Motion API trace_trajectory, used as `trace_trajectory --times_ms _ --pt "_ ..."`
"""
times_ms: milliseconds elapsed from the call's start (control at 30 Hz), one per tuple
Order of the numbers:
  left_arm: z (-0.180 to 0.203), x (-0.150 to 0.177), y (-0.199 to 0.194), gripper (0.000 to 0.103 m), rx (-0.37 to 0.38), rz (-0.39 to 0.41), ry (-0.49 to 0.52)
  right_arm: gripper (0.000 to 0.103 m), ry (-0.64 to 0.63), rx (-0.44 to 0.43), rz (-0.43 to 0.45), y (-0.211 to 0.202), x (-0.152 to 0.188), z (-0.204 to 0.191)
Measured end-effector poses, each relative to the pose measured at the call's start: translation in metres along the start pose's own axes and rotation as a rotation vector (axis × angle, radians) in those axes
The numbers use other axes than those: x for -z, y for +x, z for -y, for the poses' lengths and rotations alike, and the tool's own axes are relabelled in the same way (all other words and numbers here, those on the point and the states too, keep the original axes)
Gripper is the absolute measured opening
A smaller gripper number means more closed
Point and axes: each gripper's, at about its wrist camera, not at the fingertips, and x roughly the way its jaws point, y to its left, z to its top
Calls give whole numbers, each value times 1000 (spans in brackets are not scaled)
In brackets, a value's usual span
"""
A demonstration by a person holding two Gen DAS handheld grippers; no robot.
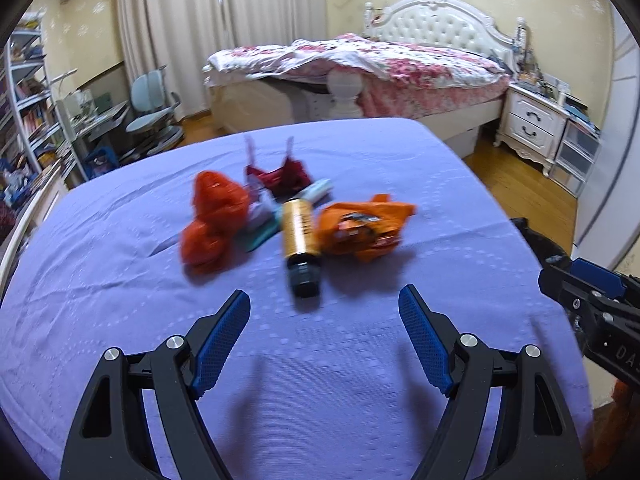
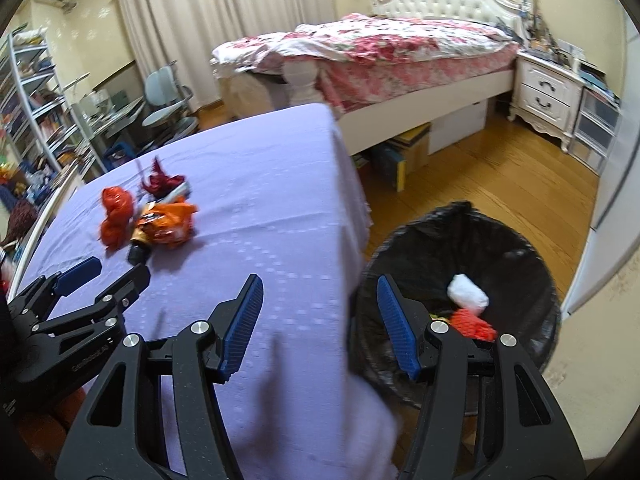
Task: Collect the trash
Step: 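Move both open tools back over the table of trash, then grasp the orange-and-black plastic bag with the right tool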
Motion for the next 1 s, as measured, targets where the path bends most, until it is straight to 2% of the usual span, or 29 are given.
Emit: trace_trajectory --times_ms 200,400,567,700,1000 --pt "-31 4 2 77 -53 -12 -32 58 -79 -35 -48 18 -1 -43" --pt "-59 8 2 77 -66 -24 -88 58 -133 -48 -73 35 -5 -75" --pt "-76 12 0 77 -74 -28 -118 64 -161 -40 -80 48 -10 -97" --pt "-87 15 -1 77 -74 -35 -144 67 -178 -28 -83 55 -14 -108" --pt "-104 13 1 77 -80 -39 -191 67 -196 -16 -88 71 -25 -124"
